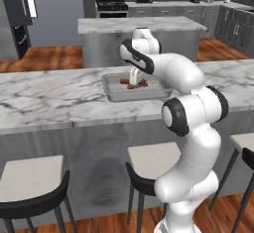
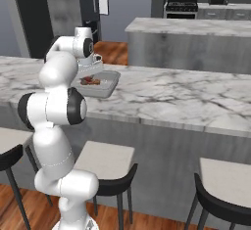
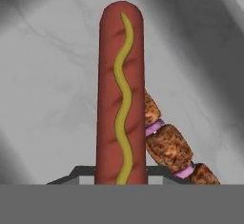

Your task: Place the cold items (squash and broccoli) from the fridge in one tupperware on the dining counter. Place the warm items (kebab skewer and hot dog) in the stove area in another tupperware.

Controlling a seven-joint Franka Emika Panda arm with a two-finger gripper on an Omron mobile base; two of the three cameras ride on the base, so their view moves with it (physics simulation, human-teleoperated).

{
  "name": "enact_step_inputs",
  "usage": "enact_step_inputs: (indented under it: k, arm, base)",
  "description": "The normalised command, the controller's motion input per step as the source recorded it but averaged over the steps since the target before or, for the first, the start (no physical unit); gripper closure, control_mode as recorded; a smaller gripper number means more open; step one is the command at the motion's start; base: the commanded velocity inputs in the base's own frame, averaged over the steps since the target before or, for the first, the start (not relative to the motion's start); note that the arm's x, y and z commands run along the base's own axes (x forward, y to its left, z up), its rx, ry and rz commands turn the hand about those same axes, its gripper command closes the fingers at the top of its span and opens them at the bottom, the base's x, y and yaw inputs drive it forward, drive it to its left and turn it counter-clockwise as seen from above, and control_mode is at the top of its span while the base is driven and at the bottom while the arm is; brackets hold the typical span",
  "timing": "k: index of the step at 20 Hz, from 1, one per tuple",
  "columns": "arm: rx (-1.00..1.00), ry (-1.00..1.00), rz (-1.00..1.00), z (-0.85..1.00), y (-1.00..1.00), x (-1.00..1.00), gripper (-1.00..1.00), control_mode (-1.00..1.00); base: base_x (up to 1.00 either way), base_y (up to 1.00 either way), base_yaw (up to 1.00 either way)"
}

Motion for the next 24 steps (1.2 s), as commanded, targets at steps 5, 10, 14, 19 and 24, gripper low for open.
enact_step_inputs:
  k: [5,10,14,19,24]
  arm:
    - [0.00,-0.08,0.00,-0.15,-0.06,-0.33,-1.00,-1.00]
    - [0.00,-0.01,0.00,-0.03,0.00,-0.16,-1.00,-1.00]
    - [0.00,0.00,0.00,0.11,0.02,-0.12,-1.00,-1.00]
    - [0.00,0.00,0.00,0.23,0.18,-0.14,-1.00,-1.00]
    - [-0.01,-0.05,0.00,0.40,0.25,-0.03,-1.00,-1.00]
  base:
    - [0.00,0.00,0.00]
    - [0.00,0.00,0.00]
    - [0.00,0.00,0.00]
    - [0.00,0.00,0.00]
    - [0.00,0.00,0.00]
